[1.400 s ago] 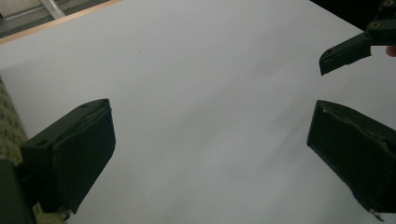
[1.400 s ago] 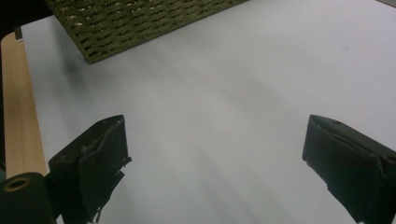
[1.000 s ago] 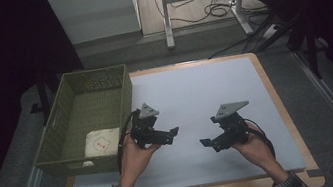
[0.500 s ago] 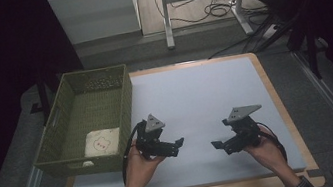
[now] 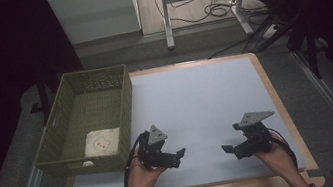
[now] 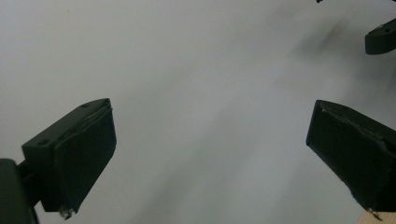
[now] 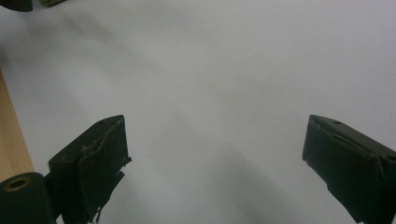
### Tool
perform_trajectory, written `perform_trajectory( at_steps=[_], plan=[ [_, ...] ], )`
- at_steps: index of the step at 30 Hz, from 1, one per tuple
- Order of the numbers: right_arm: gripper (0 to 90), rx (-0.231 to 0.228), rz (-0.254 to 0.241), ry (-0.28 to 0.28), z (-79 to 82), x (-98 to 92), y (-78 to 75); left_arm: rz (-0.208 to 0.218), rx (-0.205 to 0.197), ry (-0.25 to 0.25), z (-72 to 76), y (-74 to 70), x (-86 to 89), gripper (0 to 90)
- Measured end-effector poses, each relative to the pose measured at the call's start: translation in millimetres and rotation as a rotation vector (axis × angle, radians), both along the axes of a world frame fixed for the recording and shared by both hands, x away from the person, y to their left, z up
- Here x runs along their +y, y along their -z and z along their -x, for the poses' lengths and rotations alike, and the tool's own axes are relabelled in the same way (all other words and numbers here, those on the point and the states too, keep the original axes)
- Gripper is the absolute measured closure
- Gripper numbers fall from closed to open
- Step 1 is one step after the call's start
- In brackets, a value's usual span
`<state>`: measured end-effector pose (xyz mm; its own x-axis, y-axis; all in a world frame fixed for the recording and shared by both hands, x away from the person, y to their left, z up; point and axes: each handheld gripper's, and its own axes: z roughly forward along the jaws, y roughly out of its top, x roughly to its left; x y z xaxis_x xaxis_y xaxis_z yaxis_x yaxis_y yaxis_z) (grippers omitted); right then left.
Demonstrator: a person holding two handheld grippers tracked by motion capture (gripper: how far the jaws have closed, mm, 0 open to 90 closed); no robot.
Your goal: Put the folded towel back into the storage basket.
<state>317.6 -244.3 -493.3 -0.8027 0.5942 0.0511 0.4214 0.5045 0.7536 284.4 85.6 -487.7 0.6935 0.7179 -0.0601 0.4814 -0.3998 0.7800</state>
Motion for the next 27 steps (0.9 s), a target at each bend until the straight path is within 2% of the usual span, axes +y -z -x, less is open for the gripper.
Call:
perform_trajectory(
  at_steps=[12,18,21,23,25,26,27],
  plan=[
    [5.2,0.009,0.026,0.010,12.2,-12.7,18.4,-0.014,0.032,-0.004,9.1,25.7,4.2,1.4],
    [2.4,0.036,0.047,0.015,15.2,-14.9,30.8,-0.021,0.056,-0.011,11.5,39.4,9.0,0.6],
    [1.5,0.038,0.081,0.016,16.2,-14.5,36.9,-0.060,0.063,-0.011,11.8,48.4,10.1,0.4],
    [1.5,0.023,0.080,0.015,17.2,-14.7,37.8,-0.093,0.065,-0.020,11.8,54.3,10.5,0.2],
    [1.5,0.019,0.082,0.014,17.4,-14.6,38.2,-0.105,0.081,-0.023,10.8,60.4,10.8,0.2],
    [1.5,0.012,0.084,0.016,17.8,-14.4,38.8,-0.095,0.080,-0.023,10.8,60.5,11.9,0.0],
    [1.5,0.005,0.088,0.020,18.8,-13.7,39.5,-0.102,0.082,-0.022,10.6,60.7,11.2,0.0]
  ],
)
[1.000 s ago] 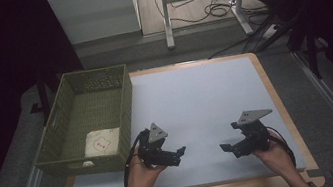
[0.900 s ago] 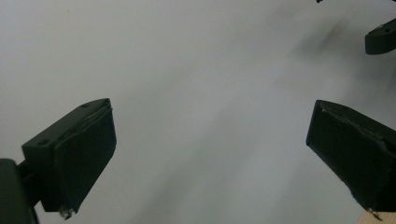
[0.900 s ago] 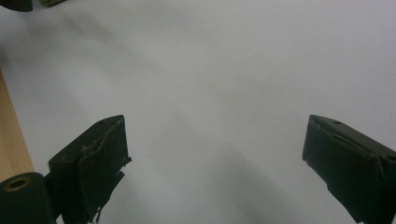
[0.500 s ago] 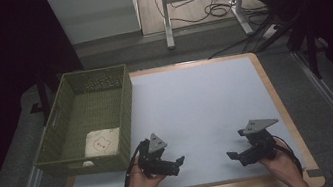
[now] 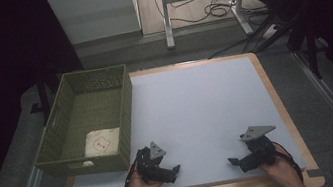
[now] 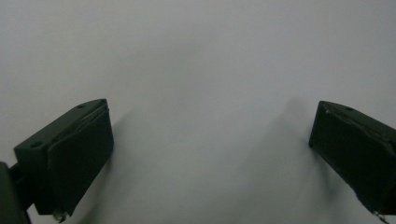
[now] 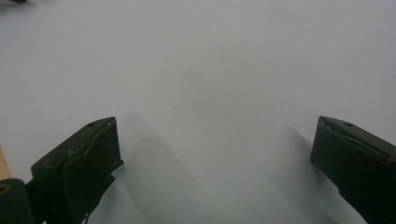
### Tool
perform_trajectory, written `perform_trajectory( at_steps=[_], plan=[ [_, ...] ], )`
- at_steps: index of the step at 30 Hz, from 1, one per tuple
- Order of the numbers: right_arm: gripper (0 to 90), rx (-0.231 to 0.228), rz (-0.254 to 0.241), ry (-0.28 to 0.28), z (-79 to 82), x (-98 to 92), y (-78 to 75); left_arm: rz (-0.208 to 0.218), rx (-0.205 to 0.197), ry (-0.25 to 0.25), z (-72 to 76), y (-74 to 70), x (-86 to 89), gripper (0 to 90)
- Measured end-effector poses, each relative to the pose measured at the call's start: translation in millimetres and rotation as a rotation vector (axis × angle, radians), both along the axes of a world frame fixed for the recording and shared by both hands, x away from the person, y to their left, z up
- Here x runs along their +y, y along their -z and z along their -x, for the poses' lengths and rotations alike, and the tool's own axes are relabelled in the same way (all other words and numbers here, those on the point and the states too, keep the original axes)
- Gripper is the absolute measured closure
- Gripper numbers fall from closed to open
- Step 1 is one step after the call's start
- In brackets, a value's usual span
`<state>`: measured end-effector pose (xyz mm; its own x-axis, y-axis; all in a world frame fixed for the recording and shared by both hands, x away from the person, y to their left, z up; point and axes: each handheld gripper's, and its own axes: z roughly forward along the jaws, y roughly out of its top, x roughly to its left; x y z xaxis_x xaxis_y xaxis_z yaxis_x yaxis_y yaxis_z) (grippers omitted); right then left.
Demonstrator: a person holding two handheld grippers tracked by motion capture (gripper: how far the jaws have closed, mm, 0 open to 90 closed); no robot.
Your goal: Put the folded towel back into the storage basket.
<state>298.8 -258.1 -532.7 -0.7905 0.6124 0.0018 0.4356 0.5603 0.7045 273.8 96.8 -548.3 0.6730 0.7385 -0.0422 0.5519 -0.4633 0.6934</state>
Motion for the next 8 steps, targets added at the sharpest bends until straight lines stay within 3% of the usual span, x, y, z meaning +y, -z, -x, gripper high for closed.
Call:
perform_trajectory(
  at_steps=[3,8],
  plan=[
    [1.3,-0.031,0.039,-0.003,2.9,3.9,1.3,0.002,-0.002,0.000,0.1,0.4,0.2,0.0],
    [1.3,-0.031,0.034,-0.002,2.9,3.4,1.8,0.000,-0.010,-0.002,1.3,0.9,-0.2,0.0]
  ],
)
